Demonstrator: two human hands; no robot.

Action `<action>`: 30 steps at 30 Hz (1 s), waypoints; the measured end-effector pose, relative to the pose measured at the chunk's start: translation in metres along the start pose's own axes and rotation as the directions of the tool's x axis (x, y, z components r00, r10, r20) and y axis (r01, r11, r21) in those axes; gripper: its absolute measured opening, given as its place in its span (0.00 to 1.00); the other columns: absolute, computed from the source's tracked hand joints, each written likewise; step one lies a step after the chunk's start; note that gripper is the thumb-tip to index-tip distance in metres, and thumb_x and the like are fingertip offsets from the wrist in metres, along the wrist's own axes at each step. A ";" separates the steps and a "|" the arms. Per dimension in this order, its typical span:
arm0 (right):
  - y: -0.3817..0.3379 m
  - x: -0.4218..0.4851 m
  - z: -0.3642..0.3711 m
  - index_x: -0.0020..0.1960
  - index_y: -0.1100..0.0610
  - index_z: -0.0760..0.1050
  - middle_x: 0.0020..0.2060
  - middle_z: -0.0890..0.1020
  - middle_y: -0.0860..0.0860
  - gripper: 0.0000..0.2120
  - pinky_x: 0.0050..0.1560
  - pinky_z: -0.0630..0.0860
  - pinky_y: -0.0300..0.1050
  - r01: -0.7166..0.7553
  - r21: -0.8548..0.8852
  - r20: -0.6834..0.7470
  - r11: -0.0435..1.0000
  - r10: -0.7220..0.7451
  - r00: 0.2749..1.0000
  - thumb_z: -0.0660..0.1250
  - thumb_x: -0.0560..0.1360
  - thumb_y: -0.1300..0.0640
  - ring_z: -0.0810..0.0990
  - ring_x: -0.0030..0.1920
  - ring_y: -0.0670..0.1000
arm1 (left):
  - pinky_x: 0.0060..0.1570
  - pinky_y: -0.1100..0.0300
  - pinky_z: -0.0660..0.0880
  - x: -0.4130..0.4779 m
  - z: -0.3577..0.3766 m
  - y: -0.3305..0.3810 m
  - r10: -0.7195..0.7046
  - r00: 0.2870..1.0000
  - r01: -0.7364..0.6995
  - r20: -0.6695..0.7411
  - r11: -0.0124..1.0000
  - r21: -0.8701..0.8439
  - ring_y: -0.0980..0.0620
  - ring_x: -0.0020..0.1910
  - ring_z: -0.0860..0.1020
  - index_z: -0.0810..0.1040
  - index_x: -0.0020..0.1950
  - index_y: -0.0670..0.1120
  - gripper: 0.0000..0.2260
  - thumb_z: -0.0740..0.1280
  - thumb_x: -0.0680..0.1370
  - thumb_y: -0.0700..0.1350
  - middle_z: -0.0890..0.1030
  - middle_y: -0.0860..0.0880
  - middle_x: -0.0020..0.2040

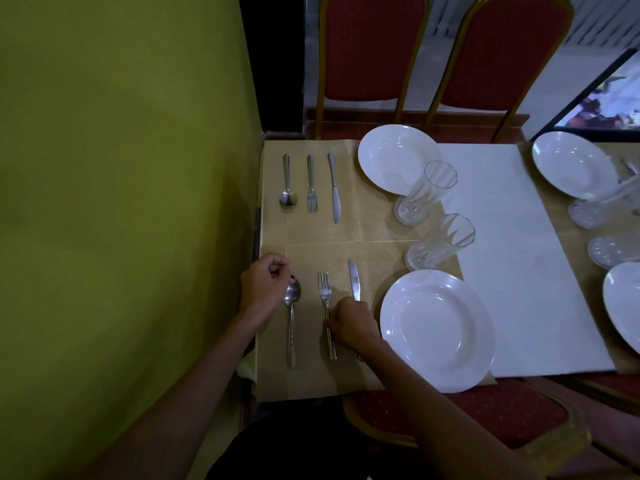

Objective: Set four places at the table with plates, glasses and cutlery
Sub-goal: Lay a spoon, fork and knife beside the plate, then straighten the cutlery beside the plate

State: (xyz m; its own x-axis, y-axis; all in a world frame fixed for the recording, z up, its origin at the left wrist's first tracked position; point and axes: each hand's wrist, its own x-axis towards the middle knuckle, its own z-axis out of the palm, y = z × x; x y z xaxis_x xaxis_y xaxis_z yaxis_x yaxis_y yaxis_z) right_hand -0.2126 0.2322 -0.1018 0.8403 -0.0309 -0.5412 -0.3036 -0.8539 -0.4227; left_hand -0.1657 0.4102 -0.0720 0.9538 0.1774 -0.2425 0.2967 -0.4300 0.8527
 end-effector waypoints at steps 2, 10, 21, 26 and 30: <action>-0.002 0.001 0.000 0.51 0.61 0.83 0.43 0.85 0.54 0.10 0.46 0.81 0.43 0.009 -0.003 0.000 1.000 -0.009 1.000 0.70 0.78 0.54 0.84 0.41 0.51 | 0.39 0.68 0.78 0.005 -0.001 -0.003 -0.009 1.000 0.009 -0.017 1.000 -0.008 0.61 0.38 0.83 0.79 0.49 0.52 0.08 0.69 0.78 0.38 0.84 0.51 0.42; -0.001 0.002 -0.005 0.44 0.61 0.83 0.33 0.80 0.50 0.11 0.43 0.79 0.41 0.005 0.023 0.033 1.000 -0.006 0.999 0.69 0.79 0.54 0.80 0.33 0.48 | 0.42 0.72 0.71 0.036 0.008 -0.006 0.015 0.997 -0.010 -0.070 0.998 0.066 0.57 0.46 0.79 0.80 0.53 0.48 0.05 0.68 0.78 0.40 0.81 0.53 0.48; -0.009 0.055 -0.051 0.38 0.62 0.79 0.37 0.84 0.59 0.14 0.40 0.83 0.52 0.051 0.100 -0.048 0.994 -0.046 0.998 0.64 0.79 0.56 0.82 0.32 0.52 | 0.65 0.51 0.67 0.118 0.032 -0.011 0.194 0.974 -0.111 -0.114 0.855 0.507 0.44 0.69 0.68 0.73 0.66 0.43 0.19 0.64 0.75 0.35 0.71 0.45 0.69; -0.021 0.098 -0.079 0.46 0.58 0.80 0.37 0.83 0.53 0.08 0.44 0.84 0.52 0.073 0.155 -0.068 0.985 -0.064 0.996 0.66 0.80 0.56 0.84 0.36 0.51 | 0.77 0.43 0.54 0.140 0.043 -0.023 0.167 0.985 -0.107 -0.037 0.770 0.629 0.44 0.79 0.54 0.61 0.77 0.40 0.26 0.54 0.78 0.40 0.58 0.42 0.80; -0.032 0.136 -0.096 0.46 0.57 0.79 0.40 0.83 0.52 0.06 0.44 0.81 0.47 0.098 0.138 -0.160 0.986 -0.075 0.984 0.65 0.79 0.58 0.82 0.40 0.50 | 0.75 0.42 0.58 0.139 0.054 -0.024 0.190 0.978 -0.096 -0.087 0.780 0.618 0.43 0.79 0.56 0.61 0.77 0.40 0.26 0.51 0.78 0.41 0.60 0.42 0.79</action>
State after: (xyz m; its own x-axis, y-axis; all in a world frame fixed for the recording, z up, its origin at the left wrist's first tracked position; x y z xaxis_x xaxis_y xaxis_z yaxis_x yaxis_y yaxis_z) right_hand -0.0455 0.2055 -0.0916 0.9217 -0.0493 -0.3848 -0.2792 -0.7728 -0.5699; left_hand -0.0380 0.3977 -0.1511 0.9850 0.1687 -0.0354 0.1686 -0.8997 0.4026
